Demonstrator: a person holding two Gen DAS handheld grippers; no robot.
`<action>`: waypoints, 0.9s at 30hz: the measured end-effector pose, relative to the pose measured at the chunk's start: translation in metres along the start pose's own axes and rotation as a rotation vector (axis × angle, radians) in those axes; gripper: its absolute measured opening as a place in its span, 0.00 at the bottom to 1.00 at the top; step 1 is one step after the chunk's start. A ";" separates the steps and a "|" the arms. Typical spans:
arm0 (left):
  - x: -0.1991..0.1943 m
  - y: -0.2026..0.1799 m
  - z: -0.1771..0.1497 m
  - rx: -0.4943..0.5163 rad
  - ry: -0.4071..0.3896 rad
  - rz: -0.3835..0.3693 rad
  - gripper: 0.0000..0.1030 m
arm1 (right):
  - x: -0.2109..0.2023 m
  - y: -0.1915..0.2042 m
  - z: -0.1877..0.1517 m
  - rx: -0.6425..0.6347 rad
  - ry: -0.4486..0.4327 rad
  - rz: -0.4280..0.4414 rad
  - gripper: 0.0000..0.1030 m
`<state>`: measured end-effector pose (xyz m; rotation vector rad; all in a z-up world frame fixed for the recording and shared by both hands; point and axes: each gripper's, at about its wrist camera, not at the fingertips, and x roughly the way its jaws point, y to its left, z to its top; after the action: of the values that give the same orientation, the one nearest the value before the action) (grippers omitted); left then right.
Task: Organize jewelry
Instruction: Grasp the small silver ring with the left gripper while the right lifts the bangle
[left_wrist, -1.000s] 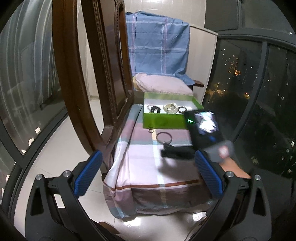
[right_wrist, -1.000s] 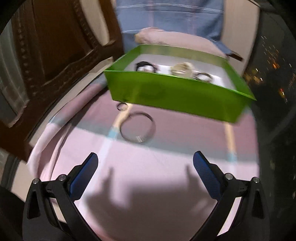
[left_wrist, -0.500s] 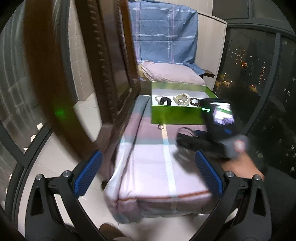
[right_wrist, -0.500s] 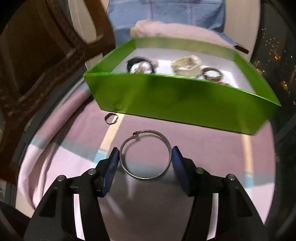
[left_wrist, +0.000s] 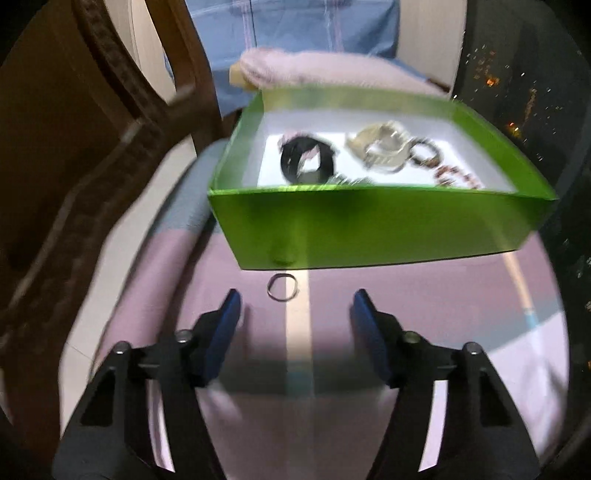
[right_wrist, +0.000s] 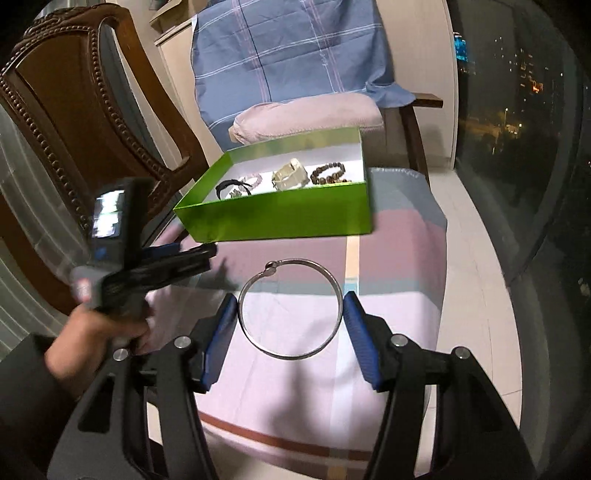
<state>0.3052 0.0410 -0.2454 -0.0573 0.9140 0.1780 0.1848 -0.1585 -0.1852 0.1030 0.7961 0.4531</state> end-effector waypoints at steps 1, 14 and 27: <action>0.006 0.001 0.001 -0.004 0.004 0.008 0.54 | 0.000 0.000 0.000 0.000 0.000 0.000 0.56; -0.080 0.033 -0.017 -0.024 -0.088 -0.134 0.18 | -0.039 0.020 -0.009 -0.033 -0.054 -0.001 0.56; -0.302 0.026 -0.087 0.032 -0.293 -0.225 0.19 | -0.145 0.075 -0.001 -0.089 -0.263 -0.059 0.56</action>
<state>0.0521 0.0170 -0.0582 -0.1011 0.6119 -0.0381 0.0691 -0.1532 -0.0699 0.0548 0.5188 0.4086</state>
